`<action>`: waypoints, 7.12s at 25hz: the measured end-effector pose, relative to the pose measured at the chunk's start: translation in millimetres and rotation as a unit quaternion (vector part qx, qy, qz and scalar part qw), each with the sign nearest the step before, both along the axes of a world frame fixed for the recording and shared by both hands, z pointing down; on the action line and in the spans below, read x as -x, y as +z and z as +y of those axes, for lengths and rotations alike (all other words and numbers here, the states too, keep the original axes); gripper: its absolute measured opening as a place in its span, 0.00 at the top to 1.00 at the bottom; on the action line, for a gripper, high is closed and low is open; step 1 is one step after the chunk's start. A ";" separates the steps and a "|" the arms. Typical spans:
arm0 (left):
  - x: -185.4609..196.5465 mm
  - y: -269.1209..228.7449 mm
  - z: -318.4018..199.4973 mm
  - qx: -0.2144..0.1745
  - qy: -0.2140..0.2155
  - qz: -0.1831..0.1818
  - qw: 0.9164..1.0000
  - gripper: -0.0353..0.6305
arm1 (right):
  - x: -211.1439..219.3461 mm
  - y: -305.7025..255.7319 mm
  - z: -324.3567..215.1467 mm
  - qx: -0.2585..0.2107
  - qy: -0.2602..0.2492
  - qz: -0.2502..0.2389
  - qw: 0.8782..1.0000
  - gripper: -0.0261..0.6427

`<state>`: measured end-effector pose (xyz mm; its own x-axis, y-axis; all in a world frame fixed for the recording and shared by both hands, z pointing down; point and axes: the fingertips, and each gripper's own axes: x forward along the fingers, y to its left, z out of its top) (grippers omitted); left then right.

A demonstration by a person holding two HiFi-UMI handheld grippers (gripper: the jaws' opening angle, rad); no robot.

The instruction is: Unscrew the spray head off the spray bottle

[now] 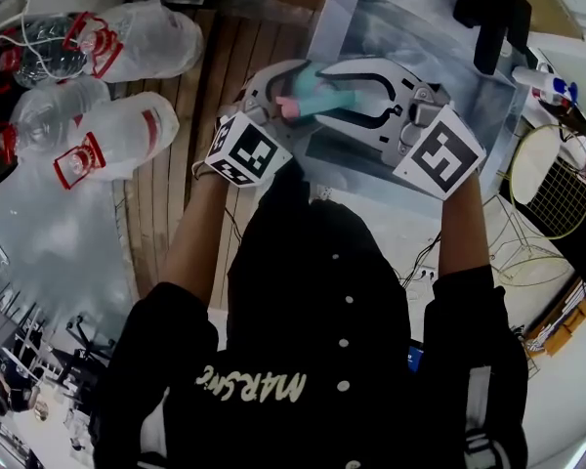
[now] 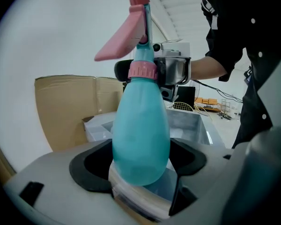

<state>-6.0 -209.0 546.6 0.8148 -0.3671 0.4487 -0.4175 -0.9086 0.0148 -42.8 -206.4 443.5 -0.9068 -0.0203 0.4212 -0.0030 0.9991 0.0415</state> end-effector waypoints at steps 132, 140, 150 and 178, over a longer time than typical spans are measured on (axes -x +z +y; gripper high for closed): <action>59.9 -187.1 89.0 -0.112 -0.219 0.064 0.967 0.91 | -160.7 -170.5 75.4 -0.018 0.408 -0.200 0.891 0.72; 61.0 -227.5 128.3 -0.096 -0.318 0.061 0.941 0.91 | -202.1 -172.6 118.3 -0.050 0.432 -0.198 0.878 0.72; 78.6 -257.1 173.3 -0.126 -0.373 0.081 0.916 0.91 | -246.3 -169.3 150.3 -0.067 0.476 -0.192 0.855 0.73; 69.4 -271.3 184.7 -0.169 -0.355 0.070 0.917 0.91 | -228.4 -186.3 158.9 -0.096 0.470 -0.185 0.858 0.73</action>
